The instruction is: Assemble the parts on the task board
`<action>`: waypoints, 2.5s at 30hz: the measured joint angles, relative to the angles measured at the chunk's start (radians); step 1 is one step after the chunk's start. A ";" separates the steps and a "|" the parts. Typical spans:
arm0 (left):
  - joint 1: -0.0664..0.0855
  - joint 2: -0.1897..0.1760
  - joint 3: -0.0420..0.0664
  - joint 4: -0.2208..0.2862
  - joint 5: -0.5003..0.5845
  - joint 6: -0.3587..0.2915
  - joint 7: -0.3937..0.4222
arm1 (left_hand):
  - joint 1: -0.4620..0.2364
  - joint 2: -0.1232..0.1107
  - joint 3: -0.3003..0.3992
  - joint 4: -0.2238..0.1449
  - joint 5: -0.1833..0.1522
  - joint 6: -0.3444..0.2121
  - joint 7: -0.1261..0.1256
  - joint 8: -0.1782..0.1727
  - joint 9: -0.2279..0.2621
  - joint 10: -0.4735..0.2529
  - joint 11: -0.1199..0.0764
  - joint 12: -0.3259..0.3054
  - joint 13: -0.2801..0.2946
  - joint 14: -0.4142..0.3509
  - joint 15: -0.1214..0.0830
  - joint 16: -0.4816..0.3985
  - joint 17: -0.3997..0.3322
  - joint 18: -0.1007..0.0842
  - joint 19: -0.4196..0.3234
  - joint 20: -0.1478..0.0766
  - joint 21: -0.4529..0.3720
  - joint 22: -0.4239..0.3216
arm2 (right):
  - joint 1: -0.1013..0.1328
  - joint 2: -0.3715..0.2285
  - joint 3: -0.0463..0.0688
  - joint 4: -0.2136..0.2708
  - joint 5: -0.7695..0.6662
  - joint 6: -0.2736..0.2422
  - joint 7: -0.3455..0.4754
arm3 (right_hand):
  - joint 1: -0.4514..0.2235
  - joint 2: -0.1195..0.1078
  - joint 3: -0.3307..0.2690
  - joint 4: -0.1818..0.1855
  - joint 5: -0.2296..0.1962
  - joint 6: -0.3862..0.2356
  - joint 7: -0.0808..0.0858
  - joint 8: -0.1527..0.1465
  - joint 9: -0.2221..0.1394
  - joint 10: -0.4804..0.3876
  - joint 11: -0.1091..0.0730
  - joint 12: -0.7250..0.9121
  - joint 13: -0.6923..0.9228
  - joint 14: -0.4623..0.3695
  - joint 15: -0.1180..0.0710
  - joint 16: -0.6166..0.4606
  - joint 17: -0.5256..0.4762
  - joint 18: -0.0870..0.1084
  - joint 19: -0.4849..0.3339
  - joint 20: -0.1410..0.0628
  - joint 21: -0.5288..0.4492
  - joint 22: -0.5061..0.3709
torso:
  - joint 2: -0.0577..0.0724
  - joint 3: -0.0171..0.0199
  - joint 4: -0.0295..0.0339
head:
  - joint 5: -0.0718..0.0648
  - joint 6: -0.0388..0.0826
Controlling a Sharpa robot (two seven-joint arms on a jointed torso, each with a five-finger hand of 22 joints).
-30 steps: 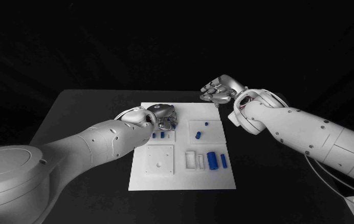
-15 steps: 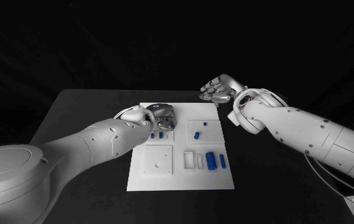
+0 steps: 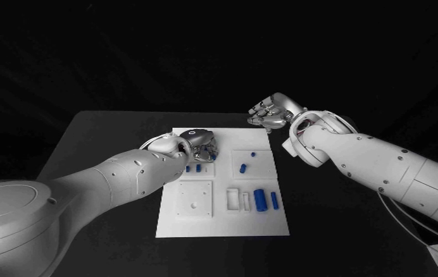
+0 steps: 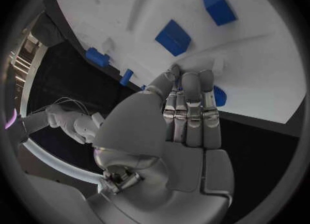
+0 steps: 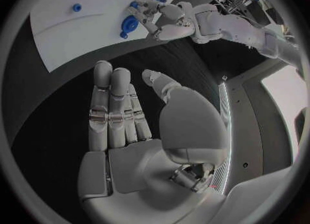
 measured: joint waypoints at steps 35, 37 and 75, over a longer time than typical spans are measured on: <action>0.040 -0.201 0.119 0.252 0.093 0.004 -0.032 | -0.004 0.004 -0.002 -0.002 0.000 -0.001 0.000 -0.004 0.000 -0.003 0.004 0.000 0.000 0.007 0.004 0.000 0.001 -0.008 0.004 -0.004 0.005 -0.003 | 0.000 -0.019 0.000 0.003 0.005 0.001 0.000 | 0.000 0.000 -0.003 0.003 0.000 0.000 0.000 0.000 0.000 0.000 0.000 0.000 0.000 0.000 0.000 0.004 -0.005 -0.002 0.000 0.000 -0.011 0.008 | -0.005 -0.0054 0.0075 | 0.014 0.003; 0.041 -0.216 0.118 0.257 0.092 0.011 -0.037 | -0.004 0.004 -0.003 -0.003 0.000 -0.001 0.000 -0.004 0.000 -0.003 0.004 0.000 0.000 0.007 0.004 0.000 0.001 -0.008 0.004 -0.004 0.005 -0.003 | 0.000 -0.021 0.000 0.003 0.005 0.001 0.000 | 0.000 0.000 -0.003 0.003 0.000 0.000 0.000 0.000 0.000 0.000 0.000 0.000 0.000 0.000 0.000 0.004 -0.005 -0.002 0.000 0.000 -0.011 0.008 | -0.005 -0.0054 0.0074 | 0.016 0.002; 0.006 -0.226 0.092 0.177 0.044 0.058 -0.057 | -0.004 0.004 -0.003 -0.003 0.000 -0.002 -0.002 -0.001 0.000 -0.003 0.004 0.000 0.000 0.007 0.004 0.000 0.000 -0.008 0.003 -0.003 0.005 -0.003 | 0.000 -0.018 0.000 0.003 0.008 0.002 0.000 | 0.000 0.000 -0.003 0.003 0.000 0.000 0.000 0.000 0.000 0.000 0.000 0.000 0.000 -0.001 -0.002 0.004 -0.008 -0.008 0.000 0.000 -0.022 0.018 | -0.002 -0.0030 0.0044 | 0.022 -0.001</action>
